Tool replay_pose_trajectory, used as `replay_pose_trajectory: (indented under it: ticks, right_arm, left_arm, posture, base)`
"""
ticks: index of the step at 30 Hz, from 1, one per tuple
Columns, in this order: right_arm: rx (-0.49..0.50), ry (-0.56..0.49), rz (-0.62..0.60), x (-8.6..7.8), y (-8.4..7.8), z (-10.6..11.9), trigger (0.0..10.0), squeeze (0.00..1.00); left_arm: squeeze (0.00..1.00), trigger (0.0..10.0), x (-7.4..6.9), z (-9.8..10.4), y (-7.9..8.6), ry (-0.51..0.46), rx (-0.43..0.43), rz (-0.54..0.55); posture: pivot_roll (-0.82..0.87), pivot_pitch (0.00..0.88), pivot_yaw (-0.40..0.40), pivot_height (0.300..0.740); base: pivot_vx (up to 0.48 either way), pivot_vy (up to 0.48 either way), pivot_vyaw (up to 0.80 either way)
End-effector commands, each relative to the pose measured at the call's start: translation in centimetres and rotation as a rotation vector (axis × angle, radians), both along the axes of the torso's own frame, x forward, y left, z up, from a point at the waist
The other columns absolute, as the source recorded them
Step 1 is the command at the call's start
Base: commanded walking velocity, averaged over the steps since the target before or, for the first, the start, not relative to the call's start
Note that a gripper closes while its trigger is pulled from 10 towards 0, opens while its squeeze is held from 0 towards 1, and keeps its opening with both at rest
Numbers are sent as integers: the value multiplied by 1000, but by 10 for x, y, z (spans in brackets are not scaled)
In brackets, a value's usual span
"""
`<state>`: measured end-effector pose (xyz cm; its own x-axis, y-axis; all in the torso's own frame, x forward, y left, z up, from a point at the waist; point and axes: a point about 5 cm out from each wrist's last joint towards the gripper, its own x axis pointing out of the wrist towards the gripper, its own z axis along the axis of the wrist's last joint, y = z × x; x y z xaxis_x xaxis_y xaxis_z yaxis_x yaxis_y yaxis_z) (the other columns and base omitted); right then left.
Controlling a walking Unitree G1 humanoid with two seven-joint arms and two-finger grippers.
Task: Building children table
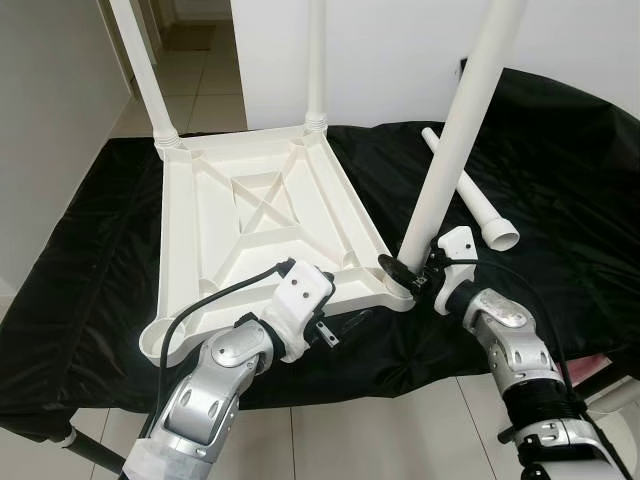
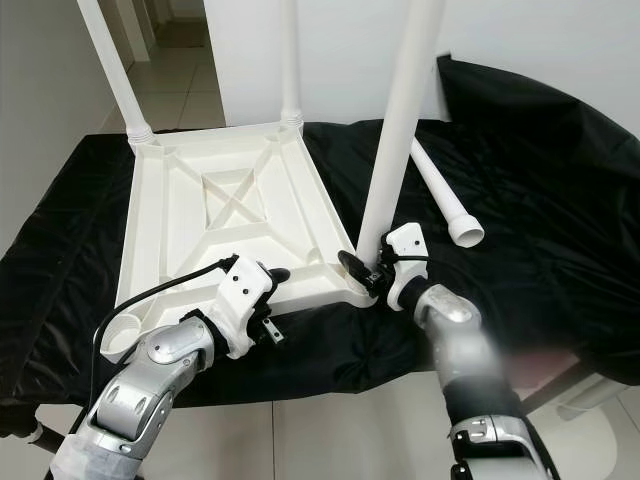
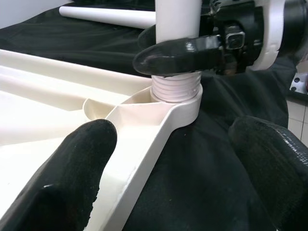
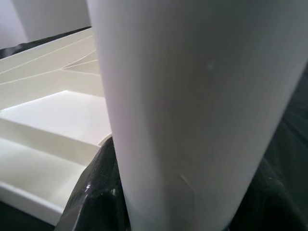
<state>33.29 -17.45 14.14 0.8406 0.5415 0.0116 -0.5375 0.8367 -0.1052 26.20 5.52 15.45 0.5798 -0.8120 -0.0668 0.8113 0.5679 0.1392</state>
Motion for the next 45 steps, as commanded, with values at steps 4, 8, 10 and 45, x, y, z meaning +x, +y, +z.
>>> replay_pose_trajectory:
  ticks: [4, 8, 10, 45]
  right_arm:
    - [52, 85, -128, -3, 3, -17, 10000, 0]
    - [100, 100, -240, -3, 6, -17, 10000, 0]
    - [107, 104, -267, -3, 6, -17, 10000, 0]
    - [316, 74, -553, -14, 64, -4, 10000, 1000]
  left_arm:
    - [0, 10000, 1, -1, 2, -4, 11, 50]
    - [0, 10000, 1, -1, 3, -2, 13, 48]
    - [0, 10000, 1, -1, 3, -2, 14, 48]
    - [0, 10000, 3, -1, 0, -14, 9, 49]
  posture:
    - [-44, 20, 29, 740]
    - [-44, 23, 34, 740]
    - [-44, 23, 34, 740]
    - [-30, 0, 17, 740]
  base:
    - [0, 0, 0]
    - [0, 0, 0]
    - [0, 0, 0]
    - [0, 0, 0]
